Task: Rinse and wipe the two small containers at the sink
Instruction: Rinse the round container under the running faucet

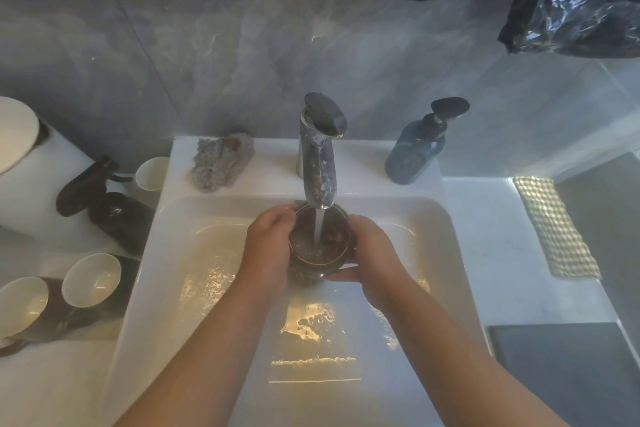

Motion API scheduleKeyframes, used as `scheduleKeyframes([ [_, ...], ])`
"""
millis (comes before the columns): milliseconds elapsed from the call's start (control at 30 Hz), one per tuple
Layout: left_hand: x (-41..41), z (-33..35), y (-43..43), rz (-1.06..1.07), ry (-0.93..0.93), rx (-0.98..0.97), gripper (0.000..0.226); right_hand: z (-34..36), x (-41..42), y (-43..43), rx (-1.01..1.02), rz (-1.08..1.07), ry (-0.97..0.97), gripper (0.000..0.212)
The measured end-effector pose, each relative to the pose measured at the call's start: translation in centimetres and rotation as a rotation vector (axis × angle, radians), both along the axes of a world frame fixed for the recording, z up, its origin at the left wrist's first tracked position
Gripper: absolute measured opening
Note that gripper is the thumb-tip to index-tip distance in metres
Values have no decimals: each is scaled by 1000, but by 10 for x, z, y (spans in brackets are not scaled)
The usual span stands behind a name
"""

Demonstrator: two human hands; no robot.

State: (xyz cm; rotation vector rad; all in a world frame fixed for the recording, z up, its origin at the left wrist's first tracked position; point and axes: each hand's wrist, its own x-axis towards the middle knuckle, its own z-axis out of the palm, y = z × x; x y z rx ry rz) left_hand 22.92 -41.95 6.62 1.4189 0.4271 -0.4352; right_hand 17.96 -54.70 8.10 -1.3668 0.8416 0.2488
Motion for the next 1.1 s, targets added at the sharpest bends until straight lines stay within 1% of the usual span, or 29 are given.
scheduleKeyframes([
  [67,-3,-2,-3,-18,69,-25,31,3,-2,-1,-25,13,-67,27],
  [133,-7,-1,-5,-18,128,-64,29,6,-3,-2,-36,15,-124,23],
  [200,-12,-2,-6,-5,158,-109,27,6,-2,-1,-92,39,-142,24],
  [300,-13,-3,-6,23,144,-171,23,5,2,-2,-136,40,-145,25],
  [433,-5,-1,0,92,42,-178,19,-2,6,-6,-185,73,-93,27],
  [533,-1,1,5,70,-27,-150,22,-5,6,-5,-152,91,-85,23],
  [567,0,1,6,63,-41,-140,23,-5,5,-4,-144,94,-92,26],
  [600,0,0,7,64,-49,-135,25,-6,4,-3,-119,75,-98,32],
  [633,1,0,6,64,-56,-137,27,-8,4,-3,-79,41,-101,32],
  [700,0,-1,4,43,-51,-148,22,-11,2,-3,12,-27,-127,26],
  [733,-1,-2,3,16,-32,-155,20,-14,1,-3,42,-50,-151,27],
  [833,-5,-4,-1,-77,97,-169,46,-15,-2,-2,71,-95,-256,29],
  [900,-6,-4,-1,-120,156,-191,55,-19,-2,0,100,-116,-327,36],
  [967,-7,-2,-2,-147,138,-214,50,-22,-2,3,118,-137,-361,39],
  [1067,-9,2,-5,-212,21,-210,43,-25,0,5,129,-178,-380,32],
  [1100,-10,3,-6,-210,-20,-203,35,-23,1,6,124,-185,-370,31],
])
